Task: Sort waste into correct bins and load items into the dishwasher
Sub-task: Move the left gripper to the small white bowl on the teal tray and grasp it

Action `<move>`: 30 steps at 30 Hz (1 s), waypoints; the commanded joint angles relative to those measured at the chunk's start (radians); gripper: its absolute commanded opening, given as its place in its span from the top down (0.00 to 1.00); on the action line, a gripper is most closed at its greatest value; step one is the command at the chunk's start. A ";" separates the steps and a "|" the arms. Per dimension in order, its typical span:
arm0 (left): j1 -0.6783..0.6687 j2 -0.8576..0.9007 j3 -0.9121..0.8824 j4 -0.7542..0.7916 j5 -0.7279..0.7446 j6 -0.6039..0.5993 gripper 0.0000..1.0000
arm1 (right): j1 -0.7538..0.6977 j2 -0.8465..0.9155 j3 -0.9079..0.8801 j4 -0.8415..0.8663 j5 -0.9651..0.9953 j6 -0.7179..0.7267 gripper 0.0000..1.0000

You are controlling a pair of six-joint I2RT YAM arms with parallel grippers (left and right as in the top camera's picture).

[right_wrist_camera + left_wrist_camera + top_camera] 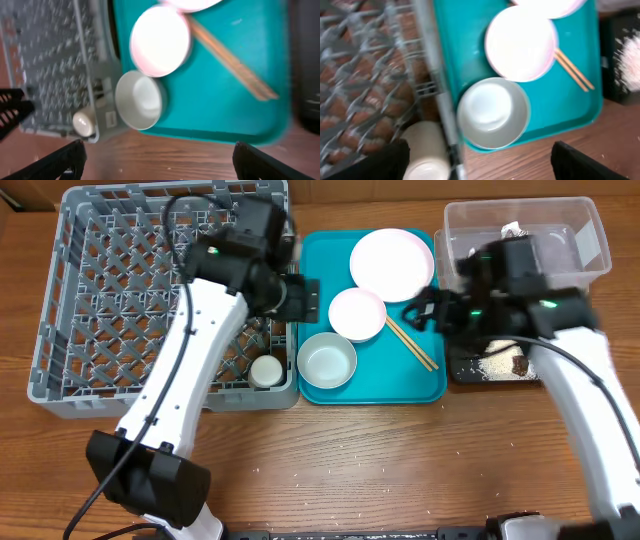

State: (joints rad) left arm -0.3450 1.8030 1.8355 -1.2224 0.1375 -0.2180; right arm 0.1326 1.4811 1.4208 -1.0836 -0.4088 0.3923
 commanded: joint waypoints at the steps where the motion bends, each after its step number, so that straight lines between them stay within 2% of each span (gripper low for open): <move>1: -0.063 0.037 0.012 0.029 -0.005 0.067 0.15 | -0.077 -0.033 0.015 -0.050 0.105 -0.004 0.05; 2: -0.084 0.054 0.012 0.039 -0.031 0.051 0.18 | -0.097 -0.033 0.014 -0.071 0.118 -0.004 0.04; 5: -0.124 0.102 0.012 0.061 -0.109 0.013 0.18 | -0.127 -0.032 0.005 -0.102 0.133 -0.005 0.04; 7: -0.143 0.142 0.012 0.082 -0.145 0.027 0.17 | -0.130 -0.032 -0.003 -0.117 0.153 -0.005 0.03; 12: -0.153 0.252 0.012 0.134 -0.153 0.281 0.18 | -0.126 -0.031 -0.008 -0.144 0.192 -0.005 0.02; 15: -0.151 0.303 0.012 0.149 -0.153 0.381 0.20 | -0.126 -0.031 -0.008 -0.146 0.192 -0.005 0.02; 16: -0.151 0.320 0.012 0.151 -0.153 0.407 0.22 | -0.126 -0.031 -0.008 -0.146 0.192 -0.005 0.01; 19: -0.151 0.360 0.012 0.151 -0.153 0.463 0.35 | -0.126 -0.031 -0.008 -0.145 0.192 -0.005 0.00; 28: -0.132 0.408 0.012 0.146 -0.152 0.484 0.47 | -0.126 -0.031 -0.008 -0.142 0.206 -0.005 0.00; 30: -0.132 0.408 0.012 0.136 -0.152 0.484 0.53 | -0.126 -0.031 -0.008 -0.141 0.208 -0.005 0.00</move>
State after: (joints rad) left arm -0.4885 2.2040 1.8355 -1.0763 -0.0059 0.2390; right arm 0.0032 1.4509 1.4166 -1.2301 -0.2226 0.3916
